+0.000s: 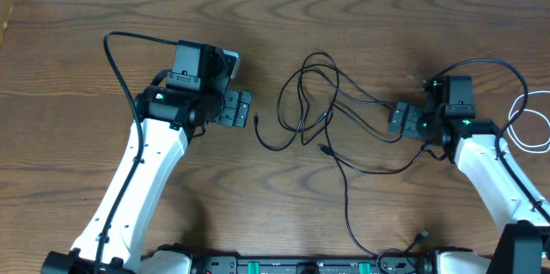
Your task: Untangle cables
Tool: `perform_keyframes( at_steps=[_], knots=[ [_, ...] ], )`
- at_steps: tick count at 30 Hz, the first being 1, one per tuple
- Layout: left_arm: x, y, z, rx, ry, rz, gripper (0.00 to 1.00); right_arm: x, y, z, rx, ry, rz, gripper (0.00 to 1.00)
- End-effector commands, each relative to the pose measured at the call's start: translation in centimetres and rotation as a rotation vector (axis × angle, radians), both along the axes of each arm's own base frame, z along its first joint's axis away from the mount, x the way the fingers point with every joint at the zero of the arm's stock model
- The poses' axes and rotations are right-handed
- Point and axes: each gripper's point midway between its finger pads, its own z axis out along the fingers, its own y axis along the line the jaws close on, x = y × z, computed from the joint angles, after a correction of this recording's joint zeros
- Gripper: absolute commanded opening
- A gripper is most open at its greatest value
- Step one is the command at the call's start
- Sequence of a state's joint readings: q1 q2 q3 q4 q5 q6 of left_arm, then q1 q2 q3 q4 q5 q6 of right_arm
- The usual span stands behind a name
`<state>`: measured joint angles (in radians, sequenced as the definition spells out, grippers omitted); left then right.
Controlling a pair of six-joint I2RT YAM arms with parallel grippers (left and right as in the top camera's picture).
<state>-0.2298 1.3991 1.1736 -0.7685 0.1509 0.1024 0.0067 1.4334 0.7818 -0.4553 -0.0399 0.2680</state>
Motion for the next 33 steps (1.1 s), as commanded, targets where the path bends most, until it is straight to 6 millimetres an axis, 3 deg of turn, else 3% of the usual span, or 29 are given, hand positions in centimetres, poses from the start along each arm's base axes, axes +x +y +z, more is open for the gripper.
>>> perform_keyframes(
  at_steps=[1,5,10,13,15,16,18,19,20,23,27,29,33],
  knots=[
    [0.6,0.2,0.5,0.004,-0.012,0.008,0.89,0.1,-3.2,-0.1,-0.187,0.005,0.076,0.99],
    [0.5,0.2,0.5,0.004,-0.012,0.008,0.9,-0.3,-4.7,-0.6,-0.272,0.033,0.207,0.99],
    [0.5,0.2,0.5,0.004,-0.012,0.008,0.9,-0.1,-4.7,-2.0,-0.248,0.037,0.245,0.99],
    [0.5,0.2,0.5,0.004,-0.012,0.008,0.9,0.5,-4.2,-3.9,-0.224,0.027,0.267,0.99],
    [0.5,0.2,0.5,0.004,-0.012,0.008,0.89,0.8,-3.5,-4.7,-0.191,0.025,0.305,0.93],
    [0.5,0.2,0.5,0.004,-0.012,0.008,0.9,0.9,-3.1,-5.0,-0.171,0.022,0.319,0.87],
    [0.5,0.2,0.5,0.004,-0.012,0.008,0.89,1.2,-2.9,-5.6,-0.161,0.021,0.326,0.55],
    [0.5,0.2,0.5,0.004,-0.012,0.008,0.89,1.3,-2.9,-5.8,-0.161,0.021,0.325,0.18],
    [0.5,0.2,0.5,0.004,-0.012,0.008,0.89,1.3,-2.9,-5.9,-0.161,0.021,0.325,0.01],
    [0.5,0.2,0.5,0.004,-0.012,0.008,0.89,1.3,-2.9,-5.9,-0.16,0.022,0.324,0.01],
    [0.5,0.2,0.5,0.004,-0.012,0.008,0.9,2.2,-3.0,-4.2,-0.173,-0.03,0.318,0.01],
    [0.5,0.2,0.5,0.004,-0.012,0.008,0.9,3.0,-2.9,-1.9,-0.177,-0.092,0.318,0.01],
    [0.5,0.2,0.5,0.004,-0.012,0.008,0.9,4.8,-1.1,6.0,-0.131,-0.317,0.354,0.01]
  ],
)
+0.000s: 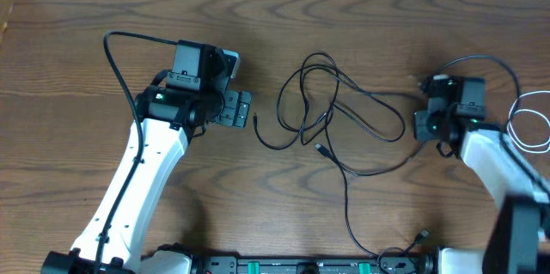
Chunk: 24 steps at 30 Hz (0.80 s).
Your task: Untangle cables
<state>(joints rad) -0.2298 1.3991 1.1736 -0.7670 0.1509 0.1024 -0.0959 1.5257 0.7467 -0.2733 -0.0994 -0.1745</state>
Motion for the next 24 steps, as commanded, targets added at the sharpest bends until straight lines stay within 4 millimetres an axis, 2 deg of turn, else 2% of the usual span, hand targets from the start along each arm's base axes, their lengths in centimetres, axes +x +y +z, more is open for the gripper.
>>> perform_keyframes(
  at_steps=[1,5,7,8,10,14,19,21,24],
  knots=[
    [0.5,0.2,0.4,0.004,-0.011,0.008,0.9,2.9,2.1,10.2,0.09,-0.29,0.08,0.01],
    [0.5,0.2,0.4,0.004,-0.011,0.008,0.9,2.3,4.6,20.5,0.188,-0.559,0.177,0.01],
    [0.5,0.2,0.4,0.004,-0.011,0.008,0.9,1.1,5.8,25.1,0.237,-0.684,0.227,0.01],
    [0.5,0.2,0.4,0.004,-0.011,0.008,0.9,-0.3,7.0,28.7,0.284,-0.786,0.276,0.01],
    [0.5,0.2,0.4,0.004,-0.011,0.008,0.9,-1.9,7.8,31.5,0.317,-0.866,0.313,0.01],
    [0.5,0.2,0.5,0.004,-0.011,0.008,0.9,-4.0,8.5,33.6,0.347,-0.922,0.342,0.01],
    [0.6,0.0,0.6,-0.009,-0.019,0.0,0.9,-5.2,9.9,34.1,0.43,-0.913,0.408,0.01],
    [0.3,-1.3,1.2,-0.058,-0.03,-0.076,0.9,-5.6,10.5,34.1,0.451,-0.904,0.443,0.01],
    [-0.9,-5.1,3.8,-0.195,-0.114,-0.35,0.9,-5.9,10.9,34.2,0.467,-0.899,0.469,0.01]
  ],
)
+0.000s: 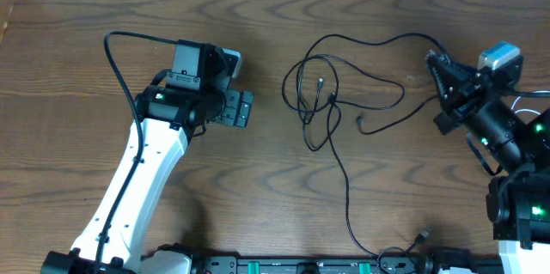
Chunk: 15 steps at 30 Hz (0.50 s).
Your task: Untangle cables
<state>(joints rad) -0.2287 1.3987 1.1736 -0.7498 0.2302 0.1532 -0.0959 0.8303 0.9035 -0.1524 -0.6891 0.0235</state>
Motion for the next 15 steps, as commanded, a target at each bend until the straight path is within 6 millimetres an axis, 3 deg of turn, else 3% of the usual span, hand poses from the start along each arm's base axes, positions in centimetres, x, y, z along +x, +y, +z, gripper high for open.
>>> perform_keyframes(
  at_steps=[1,8,15],
  knots=[
    [-1.2,-4.5,4.3,-0.184,-0.131,-0.32,0.9,-1.0,1.1,0.7,0.03,0.002,0.079,0.01],
    [-1.5,-6.9,8.8,-0.25,-0.342,-0.497,0.9,-2.3,2.7,0.8,0.044,0.005,0.19,0.01],
    [-2.9,-10.2,9.4,-0.235,-0.447,-0.731,0.9,-4.1,5.6,1.0,0.045,-0.001,0.336,0.01]
  ],
)
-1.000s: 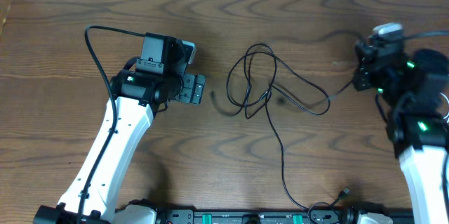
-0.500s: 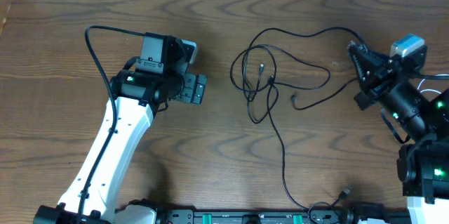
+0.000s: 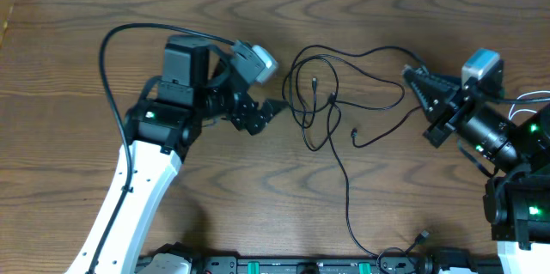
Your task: Untangle cables
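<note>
Thin black cables (image 3: 320, 94) lie knotted in loops at the table's middle. One strand runs down to a plug (image 3: 421, 235) at the front edge, and a loose end (image 3: 355, 134) lies right of the knot. My right gripper (image 3: 415, 79) is raised at the right, shut on a black strand that arcs up and back from the knot. Just left of the loops, my left gripper (image 3: 266, 111) is tilted and points toward them, open and holding nothing.
A coiled white cable (image 3: 526, 112) lies at the far right edge behind the right arm. The left arm's own black lead (image 3: 112, 42) loops over the table's left part. The table's back edge runs along the top.
My left gripper has moved right and tilted, from well left of the loops to their left edge. The right gripper has shifted slightly left with the strand. The loose end has slid a little.
At first the right gripper was low at the right end of the spread tangle, with the left arm still. Then it was drawn slightly right. Later it was raised with a strand, and the loops were pulled narrower. Now the left gripper is next to the knot.
</note>
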Tool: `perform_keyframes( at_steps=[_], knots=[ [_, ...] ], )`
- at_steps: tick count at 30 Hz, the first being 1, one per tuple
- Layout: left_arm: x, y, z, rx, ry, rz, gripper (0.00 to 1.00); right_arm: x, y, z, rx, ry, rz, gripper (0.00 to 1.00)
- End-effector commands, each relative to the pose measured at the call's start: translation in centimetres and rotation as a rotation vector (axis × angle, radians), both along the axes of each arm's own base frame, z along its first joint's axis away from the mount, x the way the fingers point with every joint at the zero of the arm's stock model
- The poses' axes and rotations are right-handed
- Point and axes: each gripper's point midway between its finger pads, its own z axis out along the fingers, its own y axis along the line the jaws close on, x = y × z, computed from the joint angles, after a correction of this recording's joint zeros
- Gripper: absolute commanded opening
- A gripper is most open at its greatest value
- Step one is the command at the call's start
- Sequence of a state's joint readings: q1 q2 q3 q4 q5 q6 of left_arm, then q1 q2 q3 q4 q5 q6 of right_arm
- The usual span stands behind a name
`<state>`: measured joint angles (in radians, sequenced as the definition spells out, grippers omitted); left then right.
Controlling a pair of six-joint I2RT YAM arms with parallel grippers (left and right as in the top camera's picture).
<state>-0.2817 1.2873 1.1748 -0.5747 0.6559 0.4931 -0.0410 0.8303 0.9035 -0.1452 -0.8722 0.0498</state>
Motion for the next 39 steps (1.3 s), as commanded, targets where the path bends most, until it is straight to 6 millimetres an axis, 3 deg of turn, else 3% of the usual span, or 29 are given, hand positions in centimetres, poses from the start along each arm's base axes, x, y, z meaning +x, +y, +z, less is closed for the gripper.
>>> perform_keyframes(
  at_steps=[1,10,21,22,23,25,30,33,39],
  knots=[
    [-1.0,-2.3,1.0,0.013,-0.122,-0.174,0.9,-1.9,2.3,0.8,0.014,-0.015,0.129,0.01],
    [1.6,-3.1,2.4,0.039,-0.271,-0.138,0.9,-5.1,5.9,1.0,0.017,-0.023,0.331,0.01],
    [2.3,-3.2,3.2,0.029,-0.317,-0.13,0.9,-6.7,7.1,1.0,0.014,-0.032,0.423,0.01],
    [2.2,-3.3,3.2,0.028,-0.317,-0.131,0.84,-6.7,7.1,1.0,0.014,-0.032,0.422,0.01],
    [2.2,-3.4,3.2,0.025,-0.316,-0.135,0.7,-6.7,7.1,1.0,0.014,-0.033,0.422,0.01],
    [1.5,-3.9,3.3,0.0,-0.304,-0.17,0.08,-6.6,7.1,1.0,0.013,-0.033,0.418,0.01],
    [-0.6,-5.1,4.0,-0.097,-0.253,-0.264,0.07,-5.7,6.7,1.0,0.01,-0.035,0.361,0.01],
    [-0.6,-5.2,5.5,-0.144,-0.261,-0.24,0.07,-4.6,6.2,0.8,0.007,-0.029,0.291,0.01],
    [-1.6,-4.8,14.3,-0.33,-0.452,-0.173,0.07,-2.6,5.1,-0.2,-0.006,0.02,0.157,0.01]
  ],
)
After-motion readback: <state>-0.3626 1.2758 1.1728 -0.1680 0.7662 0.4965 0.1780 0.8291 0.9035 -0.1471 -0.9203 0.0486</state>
